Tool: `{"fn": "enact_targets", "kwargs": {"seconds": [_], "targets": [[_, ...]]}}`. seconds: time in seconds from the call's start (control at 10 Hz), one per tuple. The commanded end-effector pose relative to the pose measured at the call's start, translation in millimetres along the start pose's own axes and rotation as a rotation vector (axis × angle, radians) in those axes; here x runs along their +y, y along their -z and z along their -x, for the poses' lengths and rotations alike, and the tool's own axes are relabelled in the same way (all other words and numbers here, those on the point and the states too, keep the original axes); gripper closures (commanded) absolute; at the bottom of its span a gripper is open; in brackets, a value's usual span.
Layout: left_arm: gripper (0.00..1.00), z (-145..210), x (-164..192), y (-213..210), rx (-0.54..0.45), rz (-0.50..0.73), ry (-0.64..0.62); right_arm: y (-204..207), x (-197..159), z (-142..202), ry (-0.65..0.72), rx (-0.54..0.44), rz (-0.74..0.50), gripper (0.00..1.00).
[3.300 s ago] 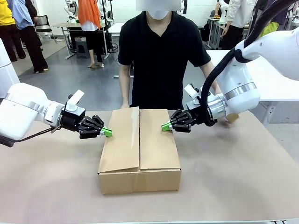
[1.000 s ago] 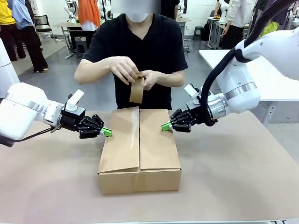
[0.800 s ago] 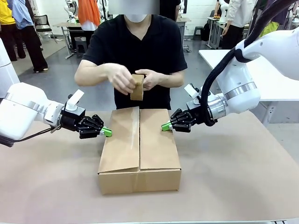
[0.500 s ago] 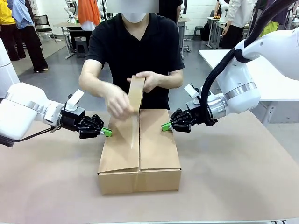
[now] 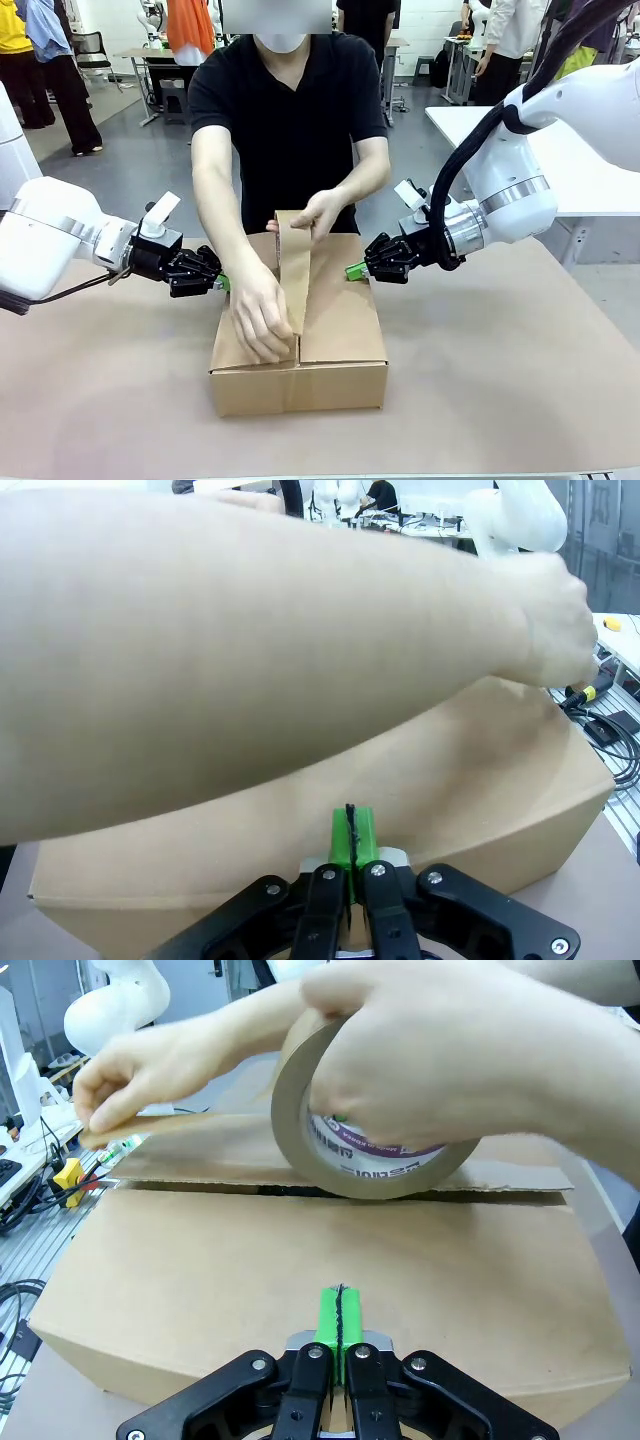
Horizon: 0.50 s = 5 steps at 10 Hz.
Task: Wrap the clocks to prevent damage.
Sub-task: After the human seals the box with tape, release both hands from the side flaps of the Package Box.
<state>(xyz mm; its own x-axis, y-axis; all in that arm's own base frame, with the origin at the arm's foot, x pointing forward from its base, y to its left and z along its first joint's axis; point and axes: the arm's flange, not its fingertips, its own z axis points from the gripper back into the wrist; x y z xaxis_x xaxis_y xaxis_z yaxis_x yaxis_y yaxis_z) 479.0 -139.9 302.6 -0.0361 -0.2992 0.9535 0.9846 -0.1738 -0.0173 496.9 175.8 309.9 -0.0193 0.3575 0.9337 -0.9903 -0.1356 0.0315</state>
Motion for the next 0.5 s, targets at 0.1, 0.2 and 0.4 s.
{"fn": "enact_targets", "kwargs": {"seconds": [0.1, 0.2, 0.4], "targets": [[1.0, 2.9, -0.3, 0.0, 0.01, -0.007, -0.002, 3.0, 0.3, 3.3, 0.007, 0.006, 0.004, 0.99], [1.0, 2.9, -0.3, 0.0, 0.01, -0.007, -0.002, 3.0, 0.3, 3.3, 0.007, 0.006, 0.004, 0.99], [1.0, 2.9, -0.3, 0.0, 0.01, -0.007, -0.002, 3.0, 0.3, 3.3, 0.007, 0.006, 0.004, 0.99]]}}
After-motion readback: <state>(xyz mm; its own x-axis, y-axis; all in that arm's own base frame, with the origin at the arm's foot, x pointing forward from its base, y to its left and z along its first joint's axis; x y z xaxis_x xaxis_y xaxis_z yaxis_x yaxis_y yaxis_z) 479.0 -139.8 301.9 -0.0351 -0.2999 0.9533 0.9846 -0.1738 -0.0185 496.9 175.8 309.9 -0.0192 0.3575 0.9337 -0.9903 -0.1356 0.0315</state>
